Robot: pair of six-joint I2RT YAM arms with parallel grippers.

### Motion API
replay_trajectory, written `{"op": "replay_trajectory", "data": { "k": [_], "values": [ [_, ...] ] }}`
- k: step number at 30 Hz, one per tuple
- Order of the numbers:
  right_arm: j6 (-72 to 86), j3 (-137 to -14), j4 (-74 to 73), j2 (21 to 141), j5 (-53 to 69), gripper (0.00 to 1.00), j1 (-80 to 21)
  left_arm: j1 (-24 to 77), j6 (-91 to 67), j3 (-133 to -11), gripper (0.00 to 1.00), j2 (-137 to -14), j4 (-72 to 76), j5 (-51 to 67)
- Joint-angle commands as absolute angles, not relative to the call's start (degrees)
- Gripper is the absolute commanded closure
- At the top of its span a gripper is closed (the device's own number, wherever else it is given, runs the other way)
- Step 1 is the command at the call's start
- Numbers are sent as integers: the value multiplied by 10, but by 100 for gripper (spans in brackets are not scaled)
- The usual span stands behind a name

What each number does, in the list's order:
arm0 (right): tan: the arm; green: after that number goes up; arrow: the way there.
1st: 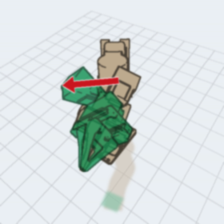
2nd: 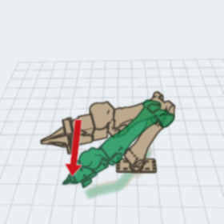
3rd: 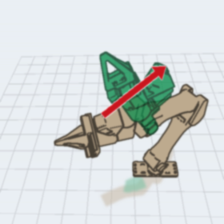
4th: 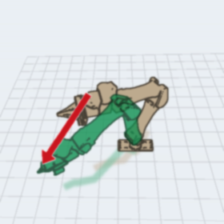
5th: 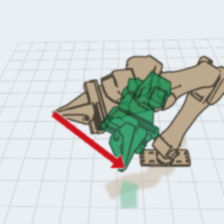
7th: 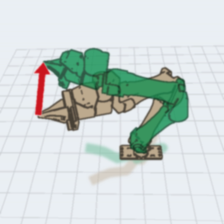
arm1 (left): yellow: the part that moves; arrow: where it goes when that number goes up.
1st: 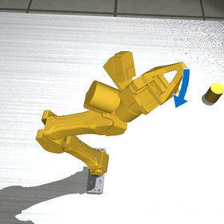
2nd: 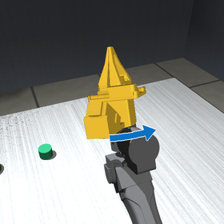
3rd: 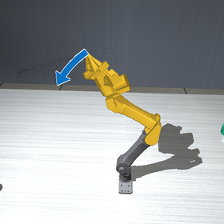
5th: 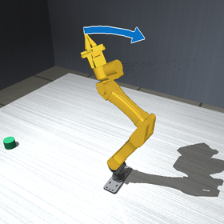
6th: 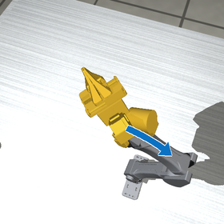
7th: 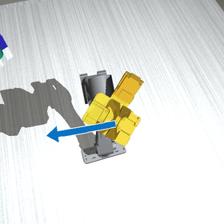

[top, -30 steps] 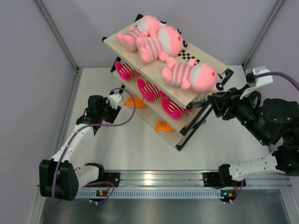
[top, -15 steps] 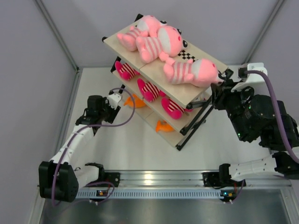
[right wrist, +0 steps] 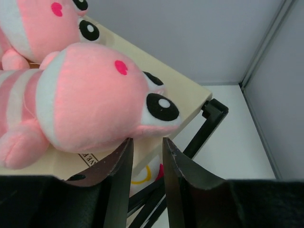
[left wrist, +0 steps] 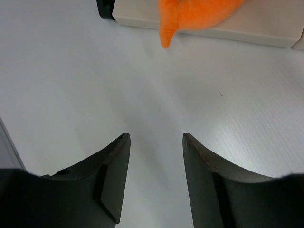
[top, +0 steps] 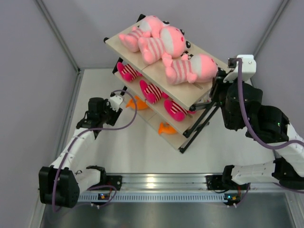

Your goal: Place and organize the stuffed toys onto the shelf

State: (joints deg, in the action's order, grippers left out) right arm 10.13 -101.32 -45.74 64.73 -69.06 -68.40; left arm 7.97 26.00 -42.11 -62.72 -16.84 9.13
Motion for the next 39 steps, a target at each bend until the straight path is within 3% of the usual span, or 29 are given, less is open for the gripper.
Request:
{"op": "replay_trajectory", "data": {
  "k": [1,12,22,27,29,30,32,33,39],
  "values": [
    [104,-1013,-443,621,-669,68,-653,78,256,-417,46,-615,-163,91],
    [133,-998,-442,656,-484,68,-504,77,258,-416,46,-613,-164,87],
    [119,-1049,-436,687,-476,67,-439,77,258,-412,46,-611,-164,88],
    [127,-1015,-442,640,-525,64,-434,77,263,-411,45,-609,-170,85],
    [112,-1013,-447,626,-540,58,-419,77,263,-413,46,-612,-173,72],
    [104,-1017,-456,626,-560,42,-411,77,260,-415,45,-614,-177,63],
    [74,-1023,-468,637,-574,21,-371,77,258,-420,45,-616,-184,34],
    [66,-1034,-471,644,-561,4,-348,76,254,-422,45,-616,-189,25],
    [36,-1085,-483,727,-405,1,-110,68,227,-490,45,-610,-265,6]
  ]
}}
